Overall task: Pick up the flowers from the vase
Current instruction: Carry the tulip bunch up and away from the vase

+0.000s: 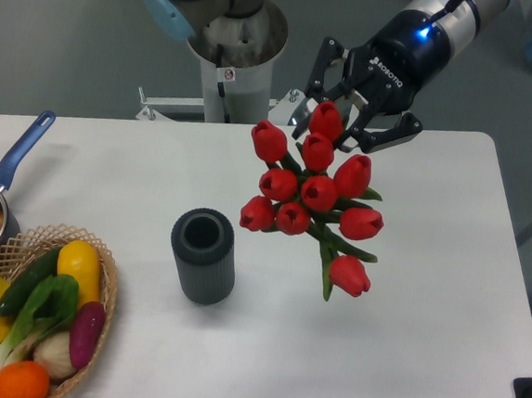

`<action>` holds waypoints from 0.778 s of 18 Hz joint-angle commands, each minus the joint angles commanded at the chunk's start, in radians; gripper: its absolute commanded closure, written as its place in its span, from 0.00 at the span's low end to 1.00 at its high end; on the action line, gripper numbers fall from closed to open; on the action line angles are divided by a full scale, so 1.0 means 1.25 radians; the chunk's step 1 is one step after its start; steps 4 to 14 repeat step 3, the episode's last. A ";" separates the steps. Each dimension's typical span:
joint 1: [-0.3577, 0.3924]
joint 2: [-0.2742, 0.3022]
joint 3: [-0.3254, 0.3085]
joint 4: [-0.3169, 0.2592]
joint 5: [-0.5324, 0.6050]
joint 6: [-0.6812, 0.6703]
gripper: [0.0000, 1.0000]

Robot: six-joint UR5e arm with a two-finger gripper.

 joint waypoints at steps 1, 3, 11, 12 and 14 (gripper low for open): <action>0.000 0.000 0.000 0.000 0.000 0.000 0.61; 0.000 0.000 0.000 0.000 0.000 0.000 0.61; 0.000 0.000 0.000 0.000 0.000 0.000 0.61; 0.000 0.000 0.000 0.000 0.000 0.000 0.61; 0.000 0.000 0.000 0.000 0.000 0.000 0.61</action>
